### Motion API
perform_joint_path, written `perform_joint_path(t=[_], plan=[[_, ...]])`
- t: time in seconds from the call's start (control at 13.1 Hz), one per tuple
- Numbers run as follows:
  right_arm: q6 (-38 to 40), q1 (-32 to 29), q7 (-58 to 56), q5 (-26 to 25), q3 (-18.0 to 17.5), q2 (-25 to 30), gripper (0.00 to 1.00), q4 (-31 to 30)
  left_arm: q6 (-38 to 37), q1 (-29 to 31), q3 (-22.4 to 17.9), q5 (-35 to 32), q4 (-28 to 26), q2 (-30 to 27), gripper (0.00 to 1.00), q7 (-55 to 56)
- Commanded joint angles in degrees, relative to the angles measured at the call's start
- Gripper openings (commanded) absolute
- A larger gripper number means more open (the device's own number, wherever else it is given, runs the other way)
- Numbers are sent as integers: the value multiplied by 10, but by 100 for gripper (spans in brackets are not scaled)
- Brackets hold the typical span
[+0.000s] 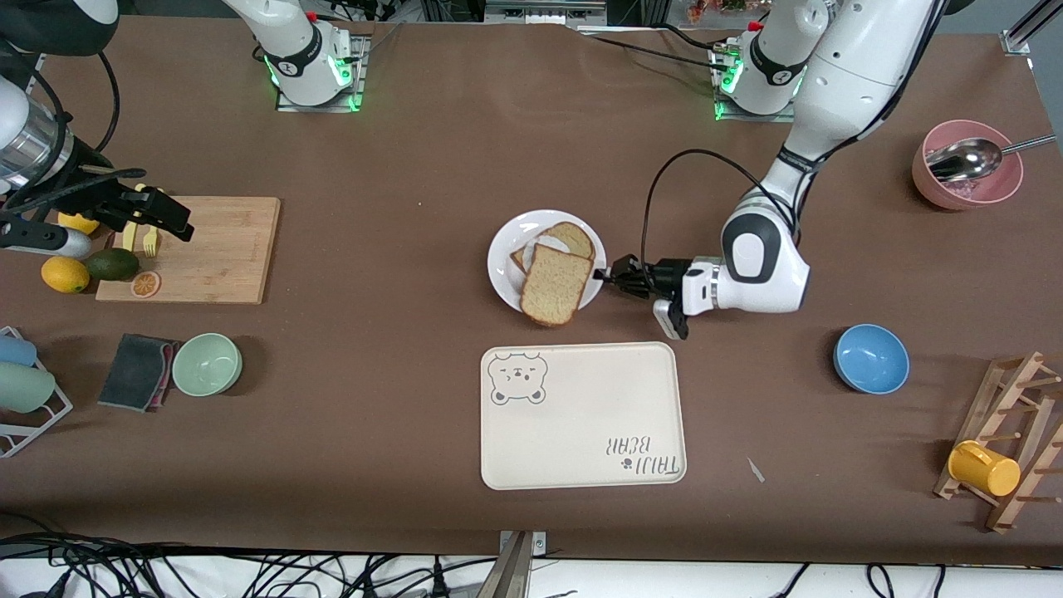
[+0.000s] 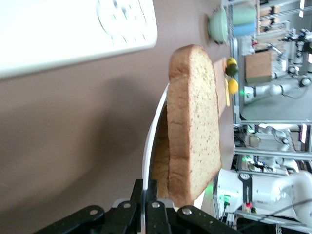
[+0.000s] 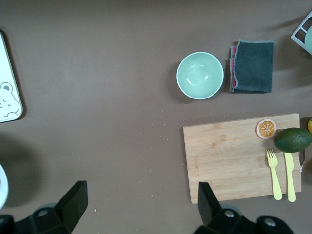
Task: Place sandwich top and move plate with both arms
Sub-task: 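Slide the plate with the left gripper onto the bear tray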
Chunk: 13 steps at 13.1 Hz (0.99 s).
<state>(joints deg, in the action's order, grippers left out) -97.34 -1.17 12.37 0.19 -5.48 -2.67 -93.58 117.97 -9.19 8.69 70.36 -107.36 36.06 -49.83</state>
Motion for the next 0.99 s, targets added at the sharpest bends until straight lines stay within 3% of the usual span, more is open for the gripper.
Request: perform_joint_path(t=[0.0,0.38,0.61,0.92], plan=[[8,-4,-15,10,-2,1,100,11,-38,25,1,-71,104,32,0,103],[8,-4,-14,10,-5,1,100,12,-40,94,2,-72,142,69,0,113],[8,-2,-14,10,-6,0,100,12,-40,114,2,-9,223,129,0,119],[8,-2,-9,6,-6,0,100,12,-34,109,2,-2,293,171,0,170]])
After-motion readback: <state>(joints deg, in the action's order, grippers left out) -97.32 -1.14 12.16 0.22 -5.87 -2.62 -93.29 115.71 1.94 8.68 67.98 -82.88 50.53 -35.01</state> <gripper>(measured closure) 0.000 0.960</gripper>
